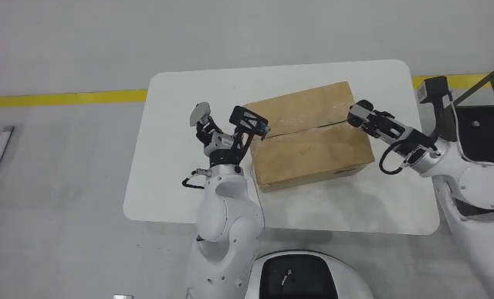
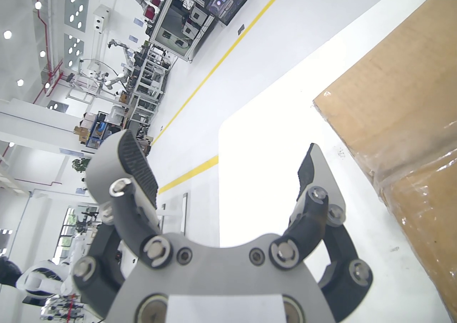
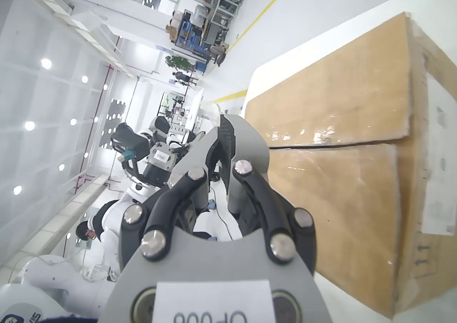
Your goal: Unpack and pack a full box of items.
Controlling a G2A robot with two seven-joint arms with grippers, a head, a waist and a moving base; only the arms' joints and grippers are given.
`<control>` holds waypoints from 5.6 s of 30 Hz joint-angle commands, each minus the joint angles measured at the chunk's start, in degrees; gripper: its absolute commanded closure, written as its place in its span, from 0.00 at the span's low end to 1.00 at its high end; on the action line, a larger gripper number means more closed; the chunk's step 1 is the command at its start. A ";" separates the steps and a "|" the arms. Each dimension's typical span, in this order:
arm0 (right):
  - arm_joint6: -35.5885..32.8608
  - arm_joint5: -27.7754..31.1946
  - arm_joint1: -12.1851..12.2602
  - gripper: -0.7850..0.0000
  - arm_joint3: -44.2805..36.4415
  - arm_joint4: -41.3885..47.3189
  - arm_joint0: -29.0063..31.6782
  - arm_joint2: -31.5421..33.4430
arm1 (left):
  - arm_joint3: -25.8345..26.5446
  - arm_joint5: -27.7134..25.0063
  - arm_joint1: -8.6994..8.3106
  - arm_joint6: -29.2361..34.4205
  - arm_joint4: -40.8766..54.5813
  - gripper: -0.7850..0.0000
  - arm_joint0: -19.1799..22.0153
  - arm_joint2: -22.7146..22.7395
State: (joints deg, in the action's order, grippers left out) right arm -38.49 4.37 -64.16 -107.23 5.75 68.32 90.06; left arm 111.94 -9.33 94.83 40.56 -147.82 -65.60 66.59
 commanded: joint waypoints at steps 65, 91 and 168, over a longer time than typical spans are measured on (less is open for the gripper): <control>0.56 -1.50 0.86 1.00 -5.20 -12.35 2.86 2.35 | -0.18 -1.76 0.47 3.19 10.24 0.00 -2.04 3.06; 2.39 -2.25 1.88 1.00 -2.08 -29.37 4.70 0.16 | 0.65 -3.56 1.26 3.11 10.86 0.00 0.51 -4.03; 4.17 -3.40 2.47 0.73 -0.91 -39.06 2.76 -1.14 | -16.10 -8.03 3.39 6.08 26.38 1.00 7.97 -3.18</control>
State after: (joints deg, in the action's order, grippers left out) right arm -34.29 1.01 -61.74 -107.87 -33.39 70.87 88.41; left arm 95.90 -17.36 98.22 46.72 -121.47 -57.62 63.49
